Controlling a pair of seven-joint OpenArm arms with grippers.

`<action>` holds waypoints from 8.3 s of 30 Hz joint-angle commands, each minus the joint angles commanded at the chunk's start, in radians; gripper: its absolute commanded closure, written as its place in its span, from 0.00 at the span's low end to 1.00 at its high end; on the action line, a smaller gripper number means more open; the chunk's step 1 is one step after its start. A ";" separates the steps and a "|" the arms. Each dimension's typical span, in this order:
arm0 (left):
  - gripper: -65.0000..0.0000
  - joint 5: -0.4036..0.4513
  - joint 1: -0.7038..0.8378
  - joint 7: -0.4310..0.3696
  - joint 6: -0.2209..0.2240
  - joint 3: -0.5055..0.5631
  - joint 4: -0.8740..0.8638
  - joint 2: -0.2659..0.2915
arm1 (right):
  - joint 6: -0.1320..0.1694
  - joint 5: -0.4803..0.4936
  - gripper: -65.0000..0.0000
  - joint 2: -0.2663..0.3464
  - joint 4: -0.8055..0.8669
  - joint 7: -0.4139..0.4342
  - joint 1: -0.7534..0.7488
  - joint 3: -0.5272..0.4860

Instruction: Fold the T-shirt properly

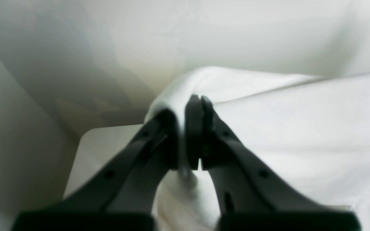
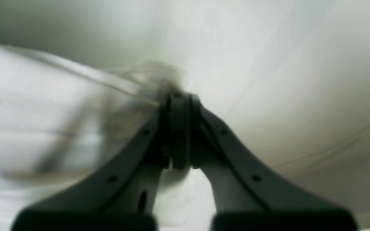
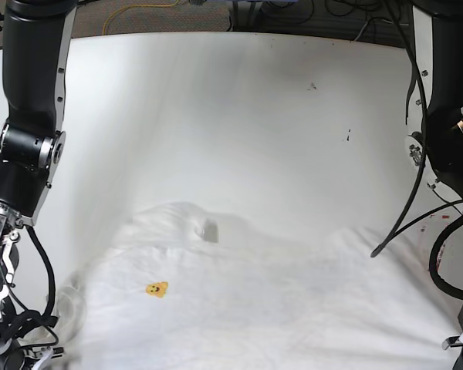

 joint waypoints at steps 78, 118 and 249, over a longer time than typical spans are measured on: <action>1.00 -0.232 1.181 -0.029 -0.098 -0.158 0.298 -0.048 | 0.006 0.000 1.00 -0.164 0.379 0.092 -1.165 0.307; 0.18 -0.229 1.355 -0.011 -0.097 -0.160 0.293 -0.124 | 0.005 0.000 0.18 -0.310 0.496 0.094 -1.448 0.304; 0.45 -0.098 1.192 0.012 -0.348 -0.015 0.109 -0.025 | 0.117 0.288 0.81 -0.199 0.000 0.324 -1.336 0.451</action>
